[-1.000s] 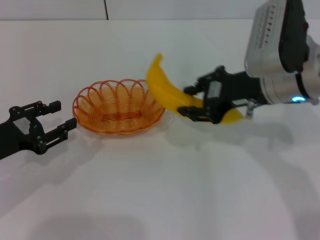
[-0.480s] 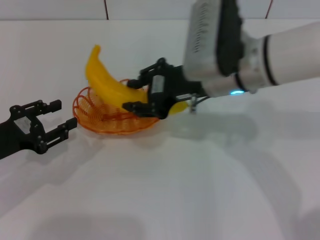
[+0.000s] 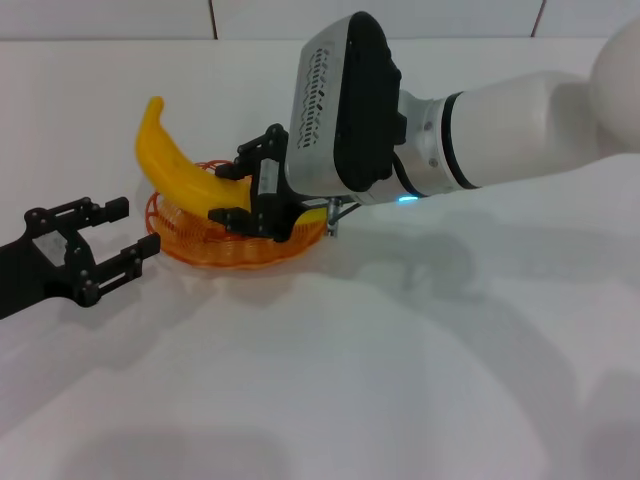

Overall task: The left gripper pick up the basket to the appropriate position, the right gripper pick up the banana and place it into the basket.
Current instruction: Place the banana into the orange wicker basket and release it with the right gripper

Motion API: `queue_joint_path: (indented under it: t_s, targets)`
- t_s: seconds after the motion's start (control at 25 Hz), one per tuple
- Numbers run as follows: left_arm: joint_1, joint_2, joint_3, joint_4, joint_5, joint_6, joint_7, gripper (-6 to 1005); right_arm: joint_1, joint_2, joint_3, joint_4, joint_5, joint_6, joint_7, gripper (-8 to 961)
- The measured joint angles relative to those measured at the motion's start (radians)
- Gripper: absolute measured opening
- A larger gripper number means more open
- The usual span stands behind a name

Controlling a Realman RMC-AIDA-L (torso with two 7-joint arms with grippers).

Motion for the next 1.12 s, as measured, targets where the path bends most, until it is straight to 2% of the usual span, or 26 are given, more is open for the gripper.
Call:
queue_joint_path:
  t_s: [0.8,1.0,1.12]
  targets:
    - [0.001,0.0,-0.007,-0.021,0.0,0.001,0.005,571,0.009,0.0,-0.008,0.029,0.0,0.013,-0.028,502]
    - [0.007,0.0,-0.009,-0.023,0.0,0.001,0.005,571,-0.008,-0.001,-0.001,0.004,0.001,0.006,-0.024,744]
    - [0.008,0.0,-0.009,-0.023,0.0,0.002,0.005,571,-0.053,-0.005,0.021,-0.053,0.001,-0.003,-0.022,762]
